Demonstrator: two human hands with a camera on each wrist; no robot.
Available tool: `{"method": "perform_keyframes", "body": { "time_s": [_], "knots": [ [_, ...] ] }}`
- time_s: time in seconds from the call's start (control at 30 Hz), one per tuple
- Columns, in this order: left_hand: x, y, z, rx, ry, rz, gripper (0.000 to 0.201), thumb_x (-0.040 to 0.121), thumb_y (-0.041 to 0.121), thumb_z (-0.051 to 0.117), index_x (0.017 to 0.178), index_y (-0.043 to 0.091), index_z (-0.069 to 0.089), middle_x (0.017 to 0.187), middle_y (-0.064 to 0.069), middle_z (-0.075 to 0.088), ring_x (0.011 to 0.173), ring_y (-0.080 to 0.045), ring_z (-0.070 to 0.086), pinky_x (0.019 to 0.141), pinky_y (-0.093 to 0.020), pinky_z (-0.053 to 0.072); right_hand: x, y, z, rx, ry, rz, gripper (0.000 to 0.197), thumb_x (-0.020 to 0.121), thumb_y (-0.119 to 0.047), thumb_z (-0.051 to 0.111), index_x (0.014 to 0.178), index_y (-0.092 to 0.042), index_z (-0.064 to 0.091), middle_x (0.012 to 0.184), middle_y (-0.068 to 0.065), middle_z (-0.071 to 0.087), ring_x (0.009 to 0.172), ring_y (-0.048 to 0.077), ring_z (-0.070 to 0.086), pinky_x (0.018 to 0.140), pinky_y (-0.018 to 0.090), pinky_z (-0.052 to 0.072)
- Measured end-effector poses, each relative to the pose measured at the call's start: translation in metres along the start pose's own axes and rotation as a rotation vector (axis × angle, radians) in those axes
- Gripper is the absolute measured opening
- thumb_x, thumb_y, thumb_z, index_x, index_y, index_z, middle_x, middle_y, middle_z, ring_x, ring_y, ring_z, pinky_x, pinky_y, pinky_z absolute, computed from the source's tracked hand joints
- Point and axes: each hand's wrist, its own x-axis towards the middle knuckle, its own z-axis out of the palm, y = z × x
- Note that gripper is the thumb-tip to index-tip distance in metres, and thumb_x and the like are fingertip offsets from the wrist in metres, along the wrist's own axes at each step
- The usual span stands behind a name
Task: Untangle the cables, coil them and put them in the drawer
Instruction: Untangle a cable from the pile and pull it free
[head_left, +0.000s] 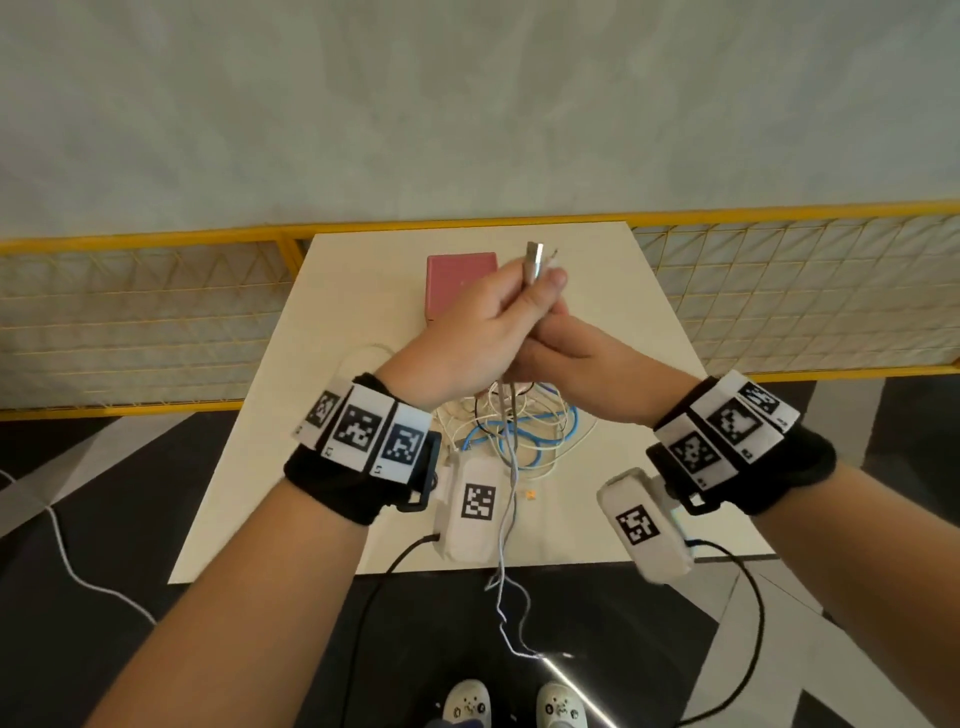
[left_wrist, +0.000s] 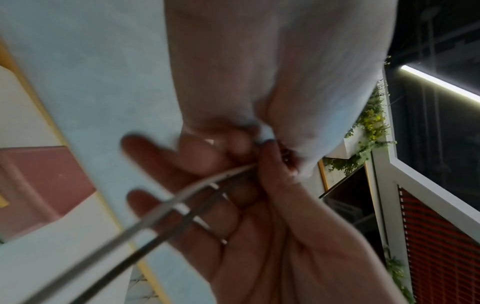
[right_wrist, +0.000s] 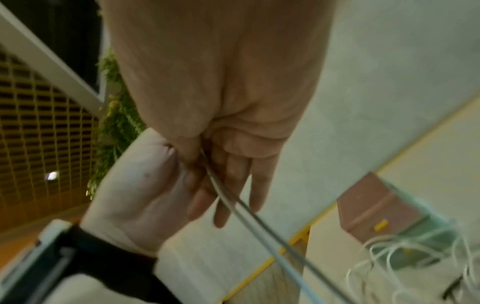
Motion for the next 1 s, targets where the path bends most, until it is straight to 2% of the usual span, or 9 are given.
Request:
{"method": "perform_keyframes", "body": {
  "time_s": [0.13,0.2,0.37,0.47,0.57,0.7,0.83,0.9,1.0],
  "knots": [
    [-0.001,-0.004,-0.005,-0.170,0.115,0.088,0.024,0.101,0.013,0.049,0.125,0.019,0.045,0.091,-0.009,0.065,0.061,-0.006,0.066,0.044,-0.025,0.049,-0.003,0.000,0.011,0.126,0.041,0.017,0.020,0.103,-0.009,0.025,0.096,0.000,0.042,0.062,0.002,0.037,0.049,0.022,0.046,0.070,0.051,0.053],
    [-0.001,-0.009,-0.008,-0.167,0.133,0.140,0.041,0.100,0.008,0.052,0.132,0.027,0.036,0.094,-0.014,0.069,0.077,-0.012,0.073,0.054,-0.034,0.052,-0.004,0.001,0.015,0.117,0.061,0.022,0.023,0.103,-0.013,0.025,0.089,-0.006,0.041,0.060,0.000,0.032,0.045,0.015,0.037,0.056,0.044,0.051],
    [-0.001,-0.022,-0.007,-0.172,0.029,0.117,0.012,0.101,0.007,0.048,0.111,0.013,0.051,0.102,-0.010,0.071,0.096,-0.021,0.071,0.082,-0.026,0.055,-0.004,0.006,0.022,0.270,0.146,0.021,0.028,0.103,-0.014,0.025,0.080,-0.012,0.041,0.058,-0.017,0.042,0.048,0.004,0.033,0.045,0.019,0.033],
    [-0.005,-0.022,-0.007,-0.290,-0.016,0.134,0.029,0.101,0.003,0.046,0.128,0.013,0.043,0.112,-0.013,0.069,0.108,-0.023,0.069,0.093,-0.028,0.052,-0.003,0.008,0.024,0.260,0.148,0.007,0.030,0.103,-0.016,0.024,0.078,-0.011,0.039,0.054,-0.018,0.040,0.048,0.002,0.028,0.044,0.015,0.025],
    [-0.008,-0.021,-0.007,-0.365,-0.001,0.040,0.033,0.103,0.012,0.045,0.135,0.016,0.040,0.114,-0.010,0.071,0.106,-0.020,0.068,0.089,-0.020,0.049,-0.002,0.006,0.024,0.252,0.158,-0.029,0.030,0.103,-0.016,0.024,0.078,-0.009,0.039,0.053,-0.016,0.034,0.046,0.002,0.025,0.044,0.016,0.023],
    [-0.006,-0.024,-0.008,-0.163,-0.041,-0.001,0.037,0.106,0.023,0.037,0.096,0.005,0.068,0.110,-0.007,0.073,0.090,-0.007,0.068,0.073,-0.013,0.049,0.002,0.010,0.026,0.216,0.145,-0.070,0.025,0.098,-0.017,0.031,0.100,0.004,0.043,0.064,-0.004,0.034,0.053,0.008,0.030,0.049,0.033,0.021],
    [0.000,-0.016,-0.014,-0.307,0.245,0.074,0.036,0.106,0.025,0.036,0.074,0.013,0.048,0.060,0.001,0.060,0.070,-0.021,0.070,0.075,-0.034,0.055,0.006,0.031,0.026,-0.045,0.117,-0.067,0.023,0.099,-0.022,0.029,0.085,-0.010,0.043,0.067,0.005,0.035,0.057,0.021,0.034,0.054,0.046,0.038],
    [0.004,-0.012,-0.031,-0.436,0.410,0.116,0.035,0.106,0.026,0.035,0.073,0.016,0.044,0.049,0.011,0.037,0.043,-0.013,0.047,0.059,-0.032,0.050,0.002,0.052,0.021,-0.193,0.079,0.014,0.027,0.102,-0.025,0.027,0.082,-0.014,0.042,0.064,0.002,0.040,0.056,0.021,0.041,0.061,0.047,0.043],
    [0.004,-0.007,-0.053,-0.499,0.442,0.130,0.037,0.107,0.028,0.034,0.072,0.017,0.042,0.049,0.012,0.026,0.040,-0.007,0.020,0.041,-0.021,0.024,-0.005,0.080,0.016,-0.362,-0.002,0.157,0.028,0.103,-0.025,0.026,0.085,-0.012,0.042,0.065,-0.003,0.047,0.059,0.021,0.052,0.071,0.045,0.048]
  ]
}}
